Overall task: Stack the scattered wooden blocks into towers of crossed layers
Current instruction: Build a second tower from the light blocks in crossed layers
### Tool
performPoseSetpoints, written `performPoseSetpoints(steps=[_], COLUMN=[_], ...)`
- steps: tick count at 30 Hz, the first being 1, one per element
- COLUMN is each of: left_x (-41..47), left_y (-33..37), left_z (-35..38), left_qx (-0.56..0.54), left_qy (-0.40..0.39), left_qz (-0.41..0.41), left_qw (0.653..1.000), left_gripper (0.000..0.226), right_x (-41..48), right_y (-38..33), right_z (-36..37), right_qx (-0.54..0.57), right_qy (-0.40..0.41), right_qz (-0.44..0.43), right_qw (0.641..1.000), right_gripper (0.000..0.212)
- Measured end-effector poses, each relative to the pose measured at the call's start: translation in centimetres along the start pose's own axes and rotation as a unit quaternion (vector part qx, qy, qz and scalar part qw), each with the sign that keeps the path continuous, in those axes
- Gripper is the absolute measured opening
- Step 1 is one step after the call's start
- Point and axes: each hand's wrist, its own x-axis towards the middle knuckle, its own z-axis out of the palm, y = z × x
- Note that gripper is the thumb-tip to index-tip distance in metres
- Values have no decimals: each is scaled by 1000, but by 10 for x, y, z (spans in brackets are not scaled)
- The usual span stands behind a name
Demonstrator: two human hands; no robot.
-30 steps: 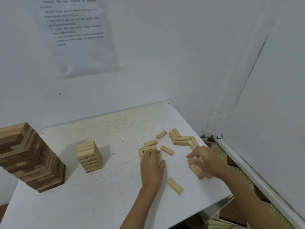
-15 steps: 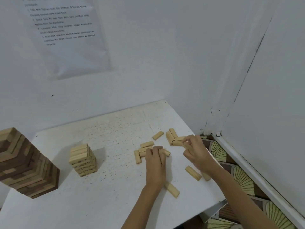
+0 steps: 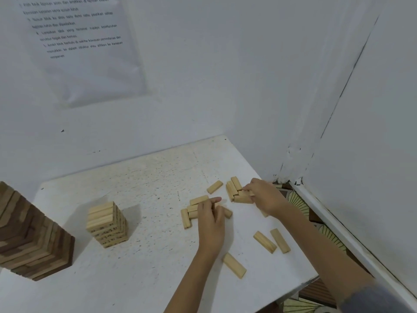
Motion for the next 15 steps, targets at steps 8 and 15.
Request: performPoseSetpoints(steps=[8,15], left_x=[-8,-20], left_y=[-5,-9], left_z=[-13,-45], left_qx=[-49,-84], left_qy=[31,80], left_qz=[-8,-9], left_qw=[998,993], left_gripper=[17,16], right_x=[-10,-42], right_y=[-19,-80], right_z=[14,13], right_qx=[98,373], right_qy=[11,96], right_qz=[22,-6], right_qw=[995,923], right_gripper=[28,25])
